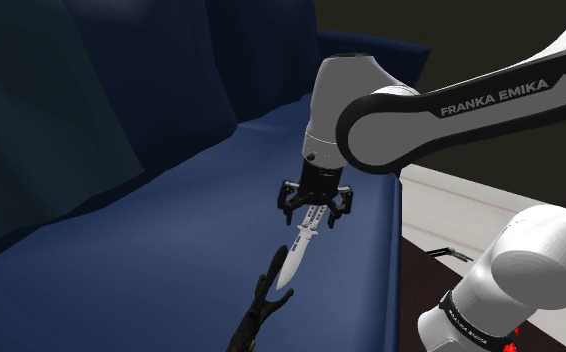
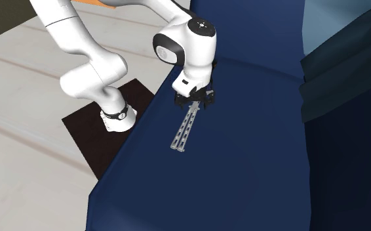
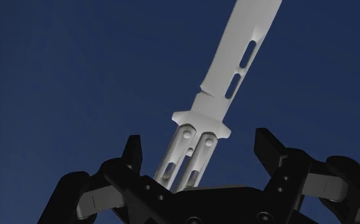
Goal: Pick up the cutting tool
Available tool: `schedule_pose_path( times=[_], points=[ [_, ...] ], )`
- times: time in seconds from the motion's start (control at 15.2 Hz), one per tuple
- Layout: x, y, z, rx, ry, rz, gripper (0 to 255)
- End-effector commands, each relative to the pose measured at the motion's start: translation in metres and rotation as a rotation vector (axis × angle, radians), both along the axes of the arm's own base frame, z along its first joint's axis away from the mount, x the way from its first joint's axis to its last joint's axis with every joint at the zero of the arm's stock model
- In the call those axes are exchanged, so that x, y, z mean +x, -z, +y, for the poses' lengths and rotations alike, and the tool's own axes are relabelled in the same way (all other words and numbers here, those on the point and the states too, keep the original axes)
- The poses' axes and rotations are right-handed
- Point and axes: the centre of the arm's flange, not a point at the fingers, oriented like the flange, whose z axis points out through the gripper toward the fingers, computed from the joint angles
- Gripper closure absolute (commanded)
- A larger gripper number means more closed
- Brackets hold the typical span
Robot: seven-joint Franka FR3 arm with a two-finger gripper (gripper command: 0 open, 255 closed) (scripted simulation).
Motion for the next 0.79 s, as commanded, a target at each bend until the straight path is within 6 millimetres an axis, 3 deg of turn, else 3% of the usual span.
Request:
schedule_pose_path(
  times=[0.0,0.07,0.73],
  points=[
    [0.0004,0.0033,-0.0001,0.000,0.000,-0.001,0],
    [0.0000,0.0032,0.0000,0.000,0.000,-0.001,255],
    [0.0003,-0.0020,-0.0001,0.000,0.000,-0.001,255]
  ],
)
